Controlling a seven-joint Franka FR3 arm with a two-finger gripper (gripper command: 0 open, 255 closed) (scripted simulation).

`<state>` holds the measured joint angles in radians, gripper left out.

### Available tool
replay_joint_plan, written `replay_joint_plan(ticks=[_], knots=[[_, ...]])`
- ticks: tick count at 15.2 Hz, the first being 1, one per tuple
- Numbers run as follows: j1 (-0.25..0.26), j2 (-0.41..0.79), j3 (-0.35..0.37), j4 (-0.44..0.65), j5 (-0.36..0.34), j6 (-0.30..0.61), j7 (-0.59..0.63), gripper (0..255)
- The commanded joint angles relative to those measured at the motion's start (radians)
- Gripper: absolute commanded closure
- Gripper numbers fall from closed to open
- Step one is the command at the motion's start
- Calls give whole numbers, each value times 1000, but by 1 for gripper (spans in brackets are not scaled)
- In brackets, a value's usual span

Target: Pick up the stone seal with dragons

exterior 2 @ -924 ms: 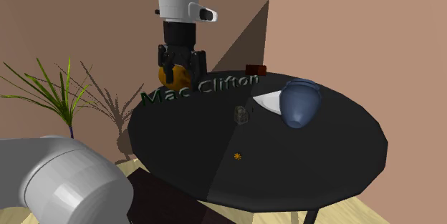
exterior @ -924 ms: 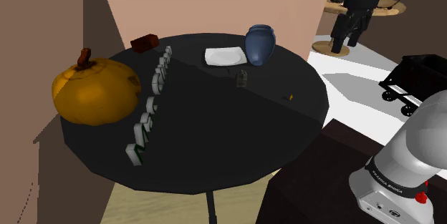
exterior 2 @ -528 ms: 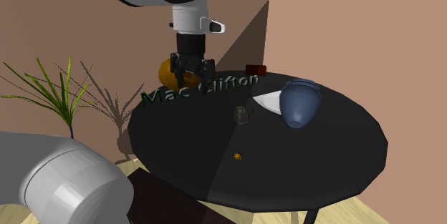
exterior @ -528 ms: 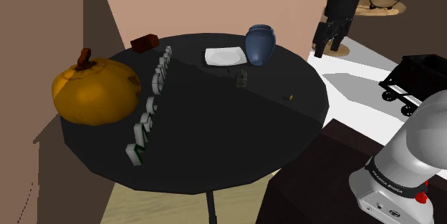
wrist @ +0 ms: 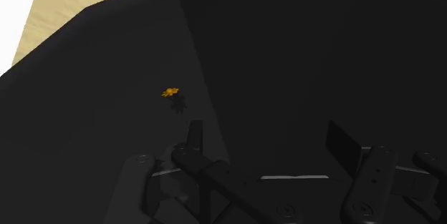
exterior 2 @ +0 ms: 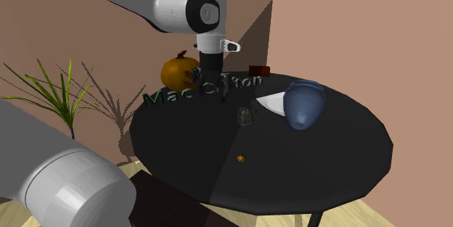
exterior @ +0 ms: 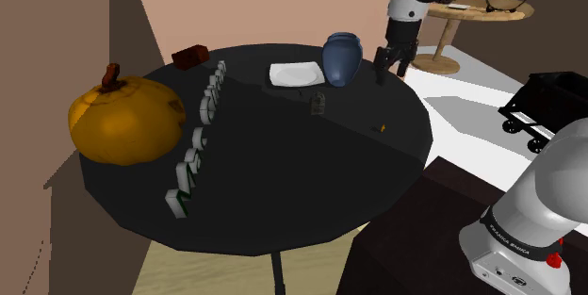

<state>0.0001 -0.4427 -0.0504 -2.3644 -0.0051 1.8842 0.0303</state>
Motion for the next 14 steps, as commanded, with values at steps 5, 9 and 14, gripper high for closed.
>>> replay_joint_plan(ticks=[5,9,14], knots=[[5,223,-1,103,3,141,-5,0],[9,374,0,194,6,213,-6,0],[11,563,3,337,10,275,-6,0]])
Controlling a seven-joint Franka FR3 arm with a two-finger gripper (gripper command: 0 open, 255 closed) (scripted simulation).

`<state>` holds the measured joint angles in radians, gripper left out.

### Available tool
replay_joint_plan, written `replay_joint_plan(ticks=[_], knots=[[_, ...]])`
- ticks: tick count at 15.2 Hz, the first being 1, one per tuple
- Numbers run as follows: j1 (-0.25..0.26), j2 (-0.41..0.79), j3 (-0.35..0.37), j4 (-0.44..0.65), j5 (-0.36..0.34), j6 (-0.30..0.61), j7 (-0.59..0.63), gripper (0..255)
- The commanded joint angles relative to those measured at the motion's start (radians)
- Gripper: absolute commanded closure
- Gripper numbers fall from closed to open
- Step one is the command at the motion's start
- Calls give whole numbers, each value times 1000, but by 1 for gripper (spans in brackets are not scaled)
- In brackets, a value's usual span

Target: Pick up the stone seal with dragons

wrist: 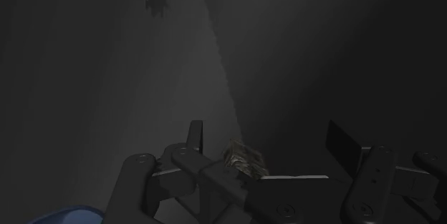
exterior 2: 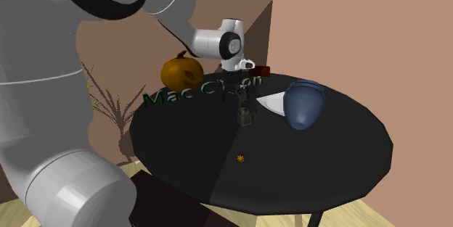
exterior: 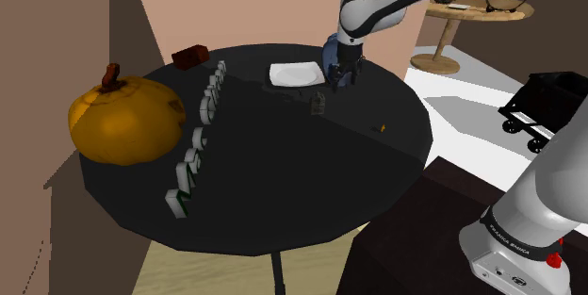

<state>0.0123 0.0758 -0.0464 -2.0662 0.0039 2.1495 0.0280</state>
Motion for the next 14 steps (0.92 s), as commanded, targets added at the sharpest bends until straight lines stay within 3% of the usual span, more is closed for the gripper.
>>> replay_joint_plan(ticks=[1,9,14], knots=[[-1,83,-1,71,1,18,-4,0],[-1,383,4,375,4,38,-2,0],[-2,416,5,355,5,91,-2,0]])
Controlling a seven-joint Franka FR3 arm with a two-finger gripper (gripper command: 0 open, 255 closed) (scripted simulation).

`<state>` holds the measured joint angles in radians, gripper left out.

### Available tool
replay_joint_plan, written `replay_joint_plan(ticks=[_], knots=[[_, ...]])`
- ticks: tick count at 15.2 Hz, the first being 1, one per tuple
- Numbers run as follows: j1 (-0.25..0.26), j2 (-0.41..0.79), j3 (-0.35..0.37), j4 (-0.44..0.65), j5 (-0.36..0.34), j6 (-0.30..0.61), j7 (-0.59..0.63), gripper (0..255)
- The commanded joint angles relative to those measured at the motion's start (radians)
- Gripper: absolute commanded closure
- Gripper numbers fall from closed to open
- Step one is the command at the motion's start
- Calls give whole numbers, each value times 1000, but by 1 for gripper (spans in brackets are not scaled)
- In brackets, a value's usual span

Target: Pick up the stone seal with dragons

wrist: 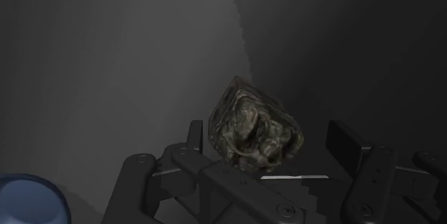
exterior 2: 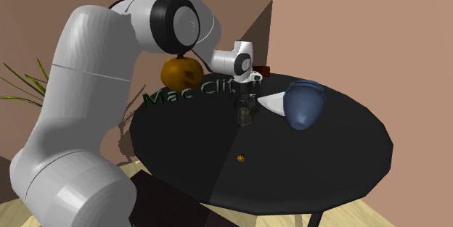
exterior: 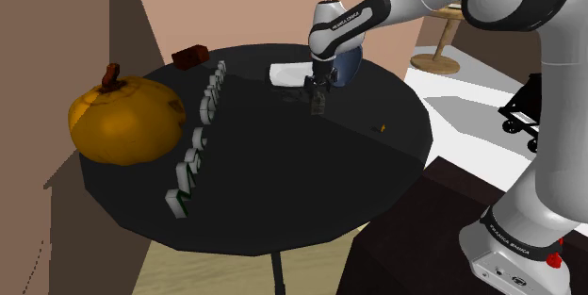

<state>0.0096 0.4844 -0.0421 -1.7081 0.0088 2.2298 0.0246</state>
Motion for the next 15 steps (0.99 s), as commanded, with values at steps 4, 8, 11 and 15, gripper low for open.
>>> replay_joint_plan(ticks=[4,8,11,15], knots=[[1,26,1,-11,1,38,1,0],[0,25,1,-12,1,38,0,255],[0,26,1,-11,1,37,0,255],[1,18,1,-8,1,27,1,255]])
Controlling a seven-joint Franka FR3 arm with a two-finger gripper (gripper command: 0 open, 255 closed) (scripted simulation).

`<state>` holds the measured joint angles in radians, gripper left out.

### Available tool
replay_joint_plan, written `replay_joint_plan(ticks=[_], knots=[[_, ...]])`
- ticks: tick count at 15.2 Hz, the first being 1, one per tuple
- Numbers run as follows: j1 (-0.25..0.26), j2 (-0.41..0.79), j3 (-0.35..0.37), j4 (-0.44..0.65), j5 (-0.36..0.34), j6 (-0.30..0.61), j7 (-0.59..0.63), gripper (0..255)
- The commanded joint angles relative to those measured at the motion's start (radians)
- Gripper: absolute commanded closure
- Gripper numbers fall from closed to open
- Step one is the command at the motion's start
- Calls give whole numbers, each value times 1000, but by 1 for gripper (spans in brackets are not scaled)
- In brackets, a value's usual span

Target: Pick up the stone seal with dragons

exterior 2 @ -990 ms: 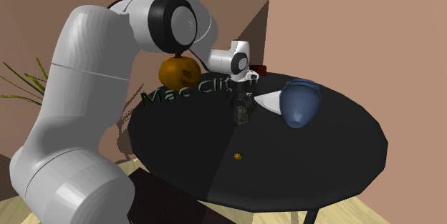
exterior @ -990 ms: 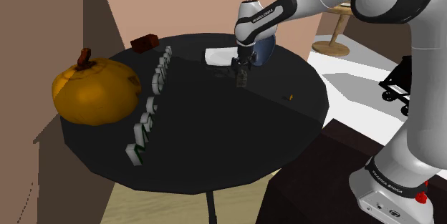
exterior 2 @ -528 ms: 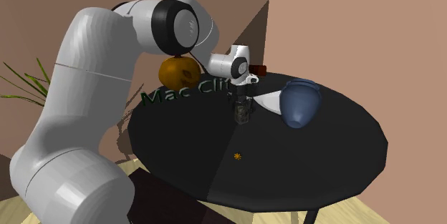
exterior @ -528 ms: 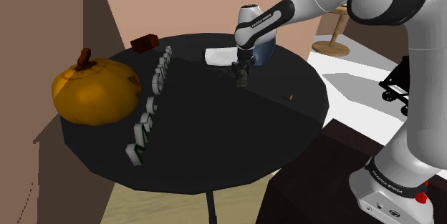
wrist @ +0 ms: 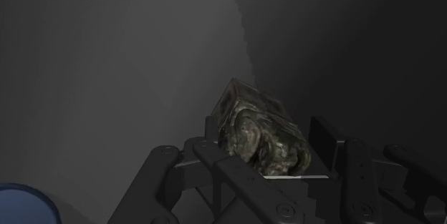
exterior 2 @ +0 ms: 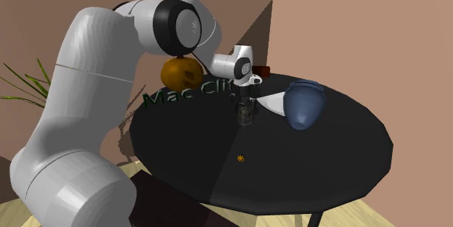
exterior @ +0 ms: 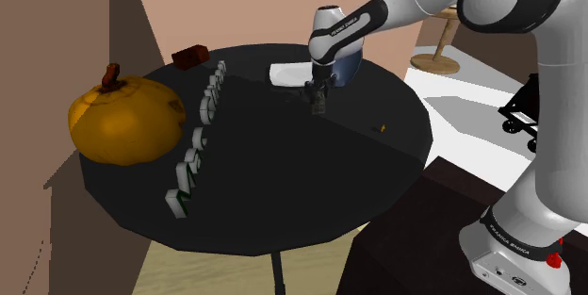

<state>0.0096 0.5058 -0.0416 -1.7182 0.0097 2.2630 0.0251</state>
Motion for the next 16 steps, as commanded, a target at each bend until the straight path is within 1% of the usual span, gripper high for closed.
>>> replay_joint_plan(ticks=[1,14,16], knots=[[1,-10,0,5,-1,-16,1,255],[2,-88,-2,68,-4,-157,2,255],[2,-89,-2,69,-4,-159,2,255]])
